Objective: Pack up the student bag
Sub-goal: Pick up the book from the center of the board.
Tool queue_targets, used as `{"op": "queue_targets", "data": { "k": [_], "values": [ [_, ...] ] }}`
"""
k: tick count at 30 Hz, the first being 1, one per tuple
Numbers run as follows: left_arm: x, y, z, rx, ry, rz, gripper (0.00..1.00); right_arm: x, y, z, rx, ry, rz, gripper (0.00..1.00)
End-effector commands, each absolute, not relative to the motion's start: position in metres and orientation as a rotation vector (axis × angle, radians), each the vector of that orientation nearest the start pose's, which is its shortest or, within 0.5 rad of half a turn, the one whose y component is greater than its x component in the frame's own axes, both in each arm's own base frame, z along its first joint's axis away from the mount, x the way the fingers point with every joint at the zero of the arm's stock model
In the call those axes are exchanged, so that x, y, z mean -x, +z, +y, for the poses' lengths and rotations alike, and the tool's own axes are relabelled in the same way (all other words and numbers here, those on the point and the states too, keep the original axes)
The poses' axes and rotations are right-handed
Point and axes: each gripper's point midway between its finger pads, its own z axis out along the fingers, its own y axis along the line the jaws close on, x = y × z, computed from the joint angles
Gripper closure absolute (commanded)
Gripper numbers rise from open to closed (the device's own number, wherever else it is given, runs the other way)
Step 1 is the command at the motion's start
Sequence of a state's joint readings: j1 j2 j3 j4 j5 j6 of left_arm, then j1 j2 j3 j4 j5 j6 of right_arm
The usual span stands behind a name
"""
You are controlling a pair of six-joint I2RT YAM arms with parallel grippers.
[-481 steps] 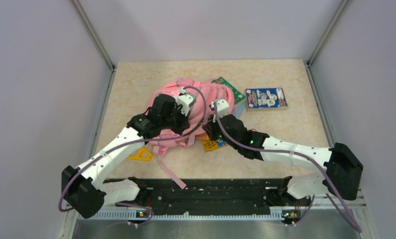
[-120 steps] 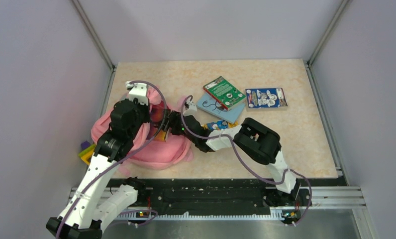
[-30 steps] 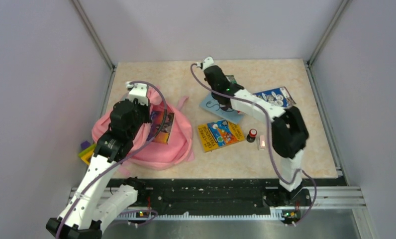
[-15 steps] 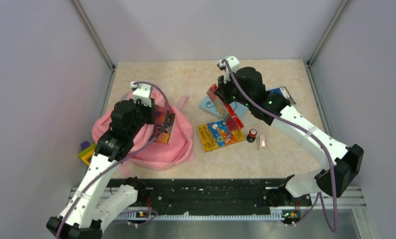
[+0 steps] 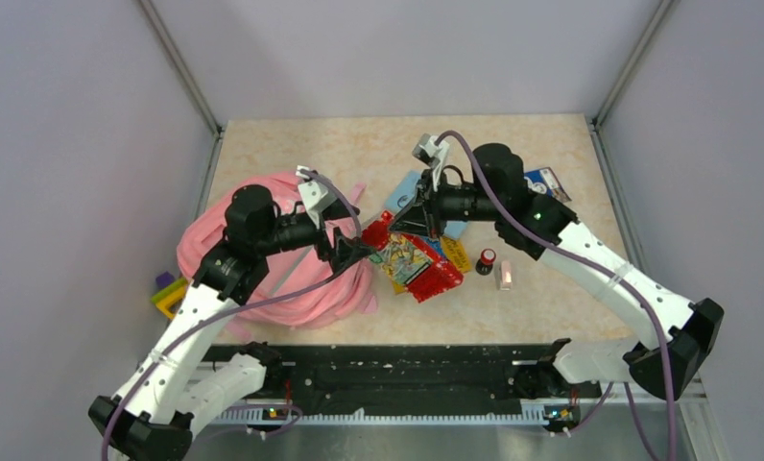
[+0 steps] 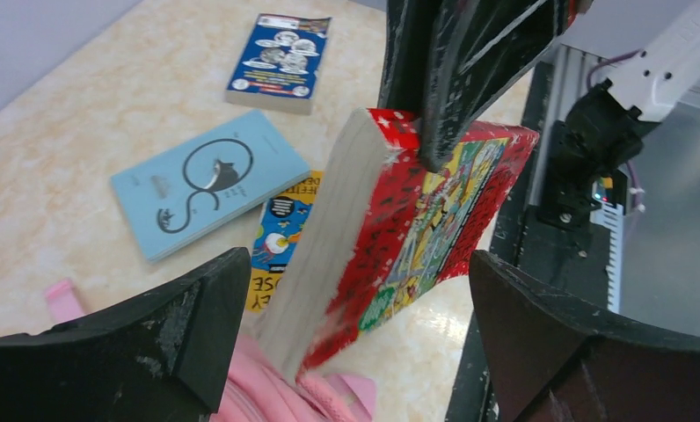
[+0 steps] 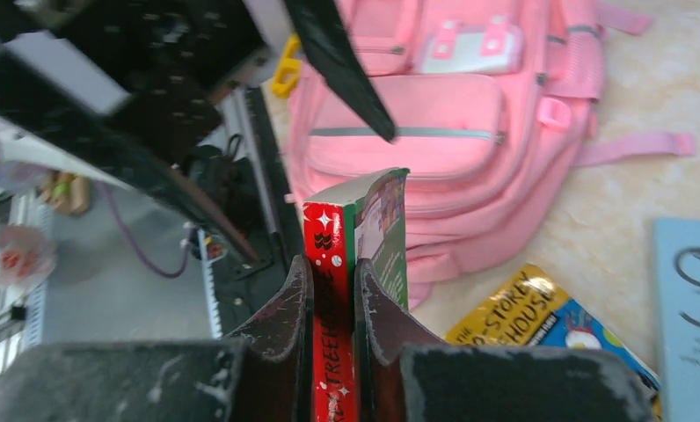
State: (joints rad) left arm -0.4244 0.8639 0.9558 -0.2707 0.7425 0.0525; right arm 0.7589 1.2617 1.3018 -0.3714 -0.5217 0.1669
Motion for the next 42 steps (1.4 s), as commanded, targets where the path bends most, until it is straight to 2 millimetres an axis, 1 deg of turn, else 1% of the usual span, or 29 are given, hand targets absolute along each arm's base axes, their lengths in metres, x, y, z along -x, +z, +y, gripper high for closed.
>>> {"op": "queue_targets", "data": {
  "k": [1,4,6,10,12,13,14,15,17,18,19,20,22,23,24,25,26,28,30,32,34,39,42],
  "values": [
    [-0.196,0.332,-0.232,-1.032,-0.960,1.443,0.02,-0.162,0.375,0.339,1.105,1.346,1.511,1.00],
    [-0.195,0.332,-0.231,-1.032,-0.949,1.431,0.02,-0.148,0.375,0.342,1.183,1.377,1.477,1.00],
    [-0.190,0.332,-0.235,-1.053,-0.992,1.427,0.02,-0.142,0.373,0.342,1.224,1.392,1.463,1.00],
    [-0.167,0.321,-0.252,-1.165,-1.151,1.452,0.02,-0.138,0.371,0.342,1.259,1.404,1.456,1.00],
    [-0.159,0.314,-0.258,-1.215,-1.198,1.482,0.05,-0.140,0.372,0.342,1.257,1.392,1.450,1.00],
    [-0.156,0.311,-0.261,-1.234,-1.213,1.497,0.10,-0.141,0.374,0.342,1.255,1.385,1.443,1.00],
    [-0.154,0.308,-0.263,-1.250,-1.225,1.510,0.24,-0.141,0.375,0.341,1.258,1.379,1.434,1.00],
    [-0.153,0.306,-0.264,-1.260,-1.235,1.521,0.42,-0.143,0.377,0.341,1.247,1.368,1.429,1.00],
    [-0.151,0.308,-0.265,-1.267,-1.242,1.514,0.85,-0.149,0.378,0.341,1.218,1.329,1.434,1.00],
    [-0.151,0.311,-0.264,-1.265,-1.233,1.505,0.99,-0.153,0.379,0.340,1.195,1.304,1.432,1.00],
    [-0.151,0.314,-0.262,-1.262,-1.216,1.492,1.00,-0.156,0.380,0.339,1.176,1.290,1.425,0.98],
    [-0.153,0.317,-0.260,-1.241,-1.187,1.489,1.00,-0.159,0.378,0.337,1.153,1.277,1.423,0.78],
    [-0.159,0.326,-0.255,-1.173,-1.125,1.465,1.00,-0.166,0.381,0.328,1.084,1.245,1.388,0.37],
    [-0.165,0.337,-0.252,-1.128,-1.091,1.417,1.00,-0.169,0.384,0.321,1.038,1.228,1.372,0.24],
    [-0.169,0.345,-0.249,-1.077,-1.076,1.395,1.00,-0.172,0.388,0.312,0.994,1.211,1.352,0.17],
    [-0.170,0.353,-0.245,-1.032,-1.078,1.370,1.00,-0.177,0.386,0.304,0.954,1.199,1.355,0.13],
    [-0.170,0.361,-0.242,-1.001,-1.082,1.345,1.00,-0.182,0.388,0.297,0.909,1.184,1.344,0.11],
    [-0.169,0.375,-0.238,-0.945,-1.097,1.304,1.00,-0.191,0.380,0.285,0.849,1.169,1.351,0.09],
    [-0.168,0.387,-0.234,-0.907,-1.100,1.261,1.00,-0.193,0.373,0.277,0.803,1.170,1.343,0.08],
    [-0.167,0.396,-0.230,-0.874,-1.111,1.226,1.00,-0.191,0.369,0.272,0.784,1.178,1.310,0.08],
    [-0.163,0.404,-0.229,-0.851,-1.137,1.196,1.00,-0.188,0.370,0.268,0.777,1.182,1.265,0.07],
    [-0.146,0.425,-0.225,-0.815,-1.198,1.124,1.00,-0.179,0.368,0.267,0.786,1.218,1.222,0.08],
    [-0.138,0.433,-0.224,-0.805,-1.232,1.104,1.00,-0.168,0.375,0.267,0.817,1.248,1.161,0.08]
  ]
}}
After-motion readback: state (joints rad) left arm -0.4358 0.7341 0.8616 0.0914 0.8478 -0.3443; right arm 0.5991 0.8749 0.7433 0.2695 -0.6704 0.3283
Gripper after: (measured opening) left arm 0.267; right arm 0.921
